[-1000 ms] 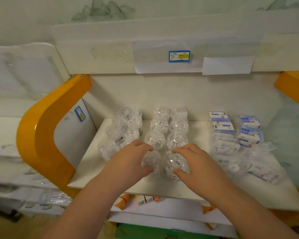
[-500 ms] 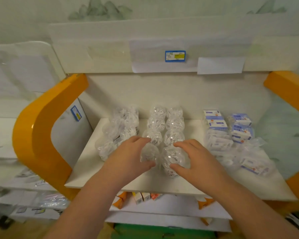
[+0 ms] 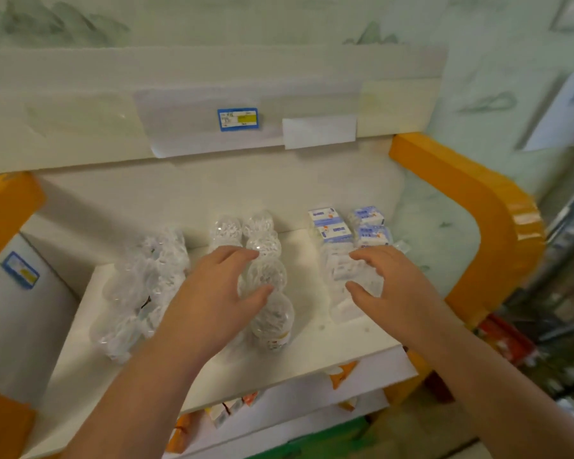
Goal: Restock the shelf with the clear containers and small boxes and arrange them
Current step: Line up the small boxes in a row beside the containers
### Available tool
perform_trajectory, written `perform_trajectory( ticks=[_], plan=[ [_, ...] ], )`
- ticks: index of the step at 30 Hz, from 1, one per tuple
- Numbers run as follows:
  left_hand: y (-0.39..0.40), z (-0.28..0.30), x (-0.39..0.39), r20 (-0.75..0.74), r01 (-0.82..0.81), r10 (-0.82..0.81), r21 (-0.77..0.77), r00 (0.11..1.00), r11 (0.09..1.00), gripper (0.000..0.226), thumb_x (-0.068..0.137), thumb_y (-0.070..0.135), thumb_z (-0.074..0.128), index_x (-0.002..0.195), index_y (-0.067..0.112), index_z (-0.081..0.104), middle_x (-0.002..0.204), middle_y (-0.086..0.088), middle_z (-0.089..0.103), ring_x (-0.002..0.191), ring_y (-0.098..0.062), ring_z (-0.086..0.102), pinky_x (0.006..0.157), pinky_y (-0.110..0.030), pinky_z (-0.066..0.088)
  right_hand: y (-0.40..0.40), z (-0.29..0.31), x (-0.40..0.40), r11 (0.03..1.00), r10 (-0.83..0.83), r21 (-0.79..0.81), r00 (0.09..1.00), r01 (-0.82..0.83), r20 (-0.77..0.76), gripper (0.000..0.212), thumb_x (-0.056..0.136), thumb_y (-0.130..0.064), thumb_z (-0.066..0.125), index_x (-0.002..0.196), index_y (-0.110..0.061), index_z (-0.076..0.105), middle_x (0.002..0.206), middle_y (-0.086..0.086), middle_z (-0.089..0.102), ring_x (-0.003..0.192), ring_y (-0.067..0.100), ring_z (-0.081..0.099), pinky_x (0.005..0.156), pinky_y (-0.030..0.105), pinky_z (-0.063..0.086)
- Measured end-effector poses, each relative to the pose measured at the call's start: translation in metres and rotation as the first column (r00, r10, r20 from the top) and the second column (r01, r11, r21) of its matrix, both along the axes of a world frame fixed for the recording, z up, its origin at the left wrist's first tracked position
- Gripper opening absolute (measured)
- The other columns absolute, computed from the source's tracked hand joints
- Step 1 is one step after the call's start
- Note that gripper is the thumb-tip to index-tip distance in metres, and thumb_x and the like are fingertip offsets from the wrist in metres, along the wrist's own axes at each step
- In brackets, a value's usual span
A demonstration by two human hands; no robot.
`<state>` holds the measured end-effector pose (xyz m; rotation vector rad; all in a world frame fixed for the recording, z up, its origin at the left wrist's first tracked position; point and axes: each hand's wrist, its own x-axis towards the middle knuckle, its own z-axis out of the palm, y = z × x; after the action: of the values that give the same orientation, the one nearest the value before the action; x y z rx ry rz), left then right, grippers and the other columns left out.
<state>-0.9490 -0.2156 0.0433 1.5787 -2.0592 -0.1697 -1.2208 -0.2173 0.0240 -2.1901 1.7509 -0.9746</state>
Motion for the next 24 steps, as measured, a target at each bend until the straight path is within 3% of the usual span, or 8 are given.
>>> perform_trajectory(
  ticks=[7,13,16,19,22,24],
  plan=[
    [-0.019,0.003,-0.051,-0.004,0.102,-0.102,0.021,0.995,0.995,0.056,0.082,0.047,0.069,0.133,0.029,0.055,0.135,0.012,0.05,0.124,-0.008,0.047,0.096,-0.014,0.03,0.003,-0.005,-0.061,0.99,-0.107,0.088,0.994,0.11,-0.031,0.046,0.086,-0.031,0.071,0.129,-0.027,0.055,0.121,-0.014,0.05,0.112,0.002,0.047,0.088,0.011,0.03],
    [-0.035,-0.006,-0.106,0.036,0.103,-0.107,0.099,0.994,0.99,0.07,0.077,0.057,0.07,0.139,0.03,0.049,0.137,0.015,0.046,0.127,-0.008,0.044,0.102,-0.02,0.033,-0.015,-0.016,-0.102,0.974,-0.082,0.207,0.995,0.094,-0.066,0.052,0.085,-0.038,0.07,0.132,-0.032,0.051,0.128,-0.011,0.048,0.116,0.01,0.049,0.087,0.019,0.036],
    [-0.042,-0.016,-0.13,0.08,0.113,-0.129,0.177,0.988,0.978,0.08,0.073,0.059,0.074,0.143,0.031,0.044,0.142,0.013,0.042,0.13,-0.008,0.041,0.106,-0.02,0.031,-0.027,-0.025,-0.111,0.967,-0.031,0.252,0.997,0.048,-0.069,0.053,0.084,-0.041,0.068,0.133,-0.034,0.049,0.131,-0.012,0.046,0.122,0.01,0.046,0.091,0.02,0.037],
    [-0.05,-0.026,-0.145,0.113,0.093,-0.131,0.295,0.985,0.951,0.092,0.069,0.058,0.077,0.147,0.033,0.037,0.15,0.01,0.034,0.137,-0.011,0.034,0.112,-0.028,0.031,-0.039,-0.03,-0.112,0.963,0.039,0.269,0.998,-0.023,-0.055,0.053,0.084,-0.045,0.066,0.133,-0.035,0.048,0.133,-0.013,0.045,0.126,0.011,0.045,0.1,0.027,0.041],
    [-0.053,-0.036,-0.159,0.227,0.048,-0.135,0.354,0.964,0.934,0.101,0.065,0.057,0.077,0.15,0.035,0.028,0.156,0.006,0.025,0.143,-0.017,0.026,0.114,-0.038,0.031,-0.047,-0.032,-0.115,0.965,0.076,0.259,0.99,-0.042,-0.122,0.058,0.081,-0.048,0.067,0.133,-0.035,0.046,0.133,-0.009,0.044,0.125,0.016,0.044,0.102,0.032,0.042],
    [-0.052,-0.041,-0.167,0.324,0.02,-0.141,0.349,0.935,0.937,0.102,0.066,0.055,0.078,0.151,0.037,0.024,0.158,0.004,0.019,0.144,-0.019,0.021,0.115,-0.036,0.029,-0.049,-0.035,-0.119,0.956,0.074,0.291,0.983,-0.022,-0.168,0.062,0.08,-0.051,0.067,0.135,-0.037,0.042,0.133,-0.007,0.04,0.125,0.018,0.041,0.1,0.034,0.043]
  ],
)
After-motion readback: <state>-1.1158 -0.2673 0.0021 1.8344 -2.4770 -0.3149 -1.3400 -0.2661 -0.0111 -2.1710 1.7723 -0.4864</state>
